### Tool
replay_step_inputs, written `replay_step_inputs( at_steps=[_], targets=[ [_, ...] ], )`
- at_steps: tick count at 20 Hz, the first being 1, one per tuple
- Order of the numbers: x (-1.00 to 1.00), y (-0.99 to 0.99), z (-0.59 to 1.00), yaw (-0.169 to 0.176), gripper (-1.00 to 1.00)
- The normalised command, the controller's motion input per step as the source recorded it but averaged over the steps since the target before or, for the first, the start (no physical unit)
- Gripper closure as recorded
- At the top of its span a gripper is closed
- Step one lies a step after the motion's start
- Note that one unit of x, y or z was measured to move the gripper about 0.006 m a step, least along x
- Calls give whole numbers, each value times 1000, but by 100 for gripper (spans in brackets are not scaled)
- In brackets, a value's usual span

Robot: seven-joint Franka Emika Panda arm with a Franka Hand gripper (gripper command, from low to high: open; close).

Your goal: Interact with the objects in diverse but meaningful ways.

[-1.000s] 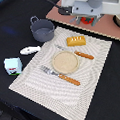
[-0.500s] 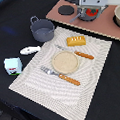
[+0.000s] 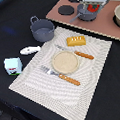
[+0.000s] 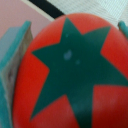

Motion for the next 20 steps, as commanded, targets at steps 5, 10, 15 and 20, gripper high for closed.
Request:
replay_step_inputs(
  at_steps=[5, 10, 15, 20],
  targets=[
    [-599, 463, -321, 61, 100],
    [-554, 570, -84, 72, 100],
    [-597, 563, -186, 74, 100],
    [-373, 585, -95, 86, 100]
  ],
)
